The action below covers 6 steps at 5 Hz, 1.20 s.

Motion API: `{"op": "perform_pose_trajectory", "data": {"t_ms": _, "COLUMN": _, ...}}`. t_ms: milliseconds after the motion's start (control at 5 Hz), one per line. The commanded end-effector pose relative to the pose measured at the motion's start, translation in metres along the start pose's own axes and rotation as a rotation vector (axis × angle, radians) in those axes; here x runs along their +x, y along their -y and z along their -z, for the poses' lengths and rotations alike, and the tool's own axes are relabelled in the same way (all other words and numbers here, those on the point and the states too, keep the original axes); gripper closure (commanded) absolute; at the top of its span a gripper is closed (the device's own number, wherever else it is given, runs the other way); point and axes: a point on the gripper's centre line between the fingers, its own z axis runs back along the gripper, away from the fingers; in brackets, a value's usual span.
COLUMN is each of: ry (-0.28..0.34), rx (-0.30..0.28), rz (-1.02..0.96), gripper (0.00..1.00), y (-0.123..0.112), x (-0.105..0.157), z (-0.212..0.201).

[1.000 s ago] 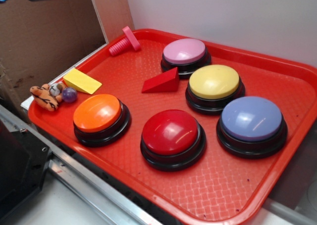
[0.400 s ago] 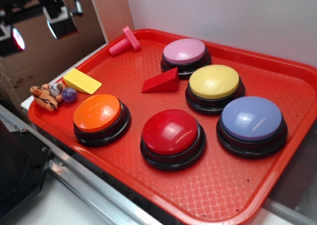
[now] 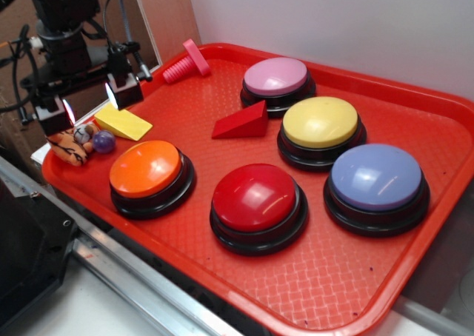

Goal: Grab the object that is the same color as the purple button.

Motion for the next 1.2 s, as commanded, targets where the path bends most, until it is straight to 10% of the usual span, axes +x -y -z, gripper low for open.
{"op": "perform_pose_trajectory", "data": {"t_ms": 0, "ry": 0.007, "rx": 0.021, "rz": -0.097, "gripper": 0.0, "y": -0.009, "x": 0.01, "z": 0.035}}
{"op": "perform_pose_trajectory", "data": {"t_ms": 200, "ry": 0.008, "rx": 0.033, "rz": -0.112, "gripper": 0.0, "y": -0.01, "x": 0.012, "z": 0.044}}
{"op": "perform_pose_trajectory", "data": {"t_ms": 400, "ry": 0.016, "rx": 0.029, "rz": -0.117, "gripper": 1.0, "y": -0.009, "x": 0.013, "z": 0.046}}
{"op": "perform_pose_trajectory", "data": {"t_ms": 1000, "ry": -0.005, "rx": -0.007, "rz": -0.067, "gripper": 1.0, "y": -0.004, "x": 0.015, "z": 0.035}}
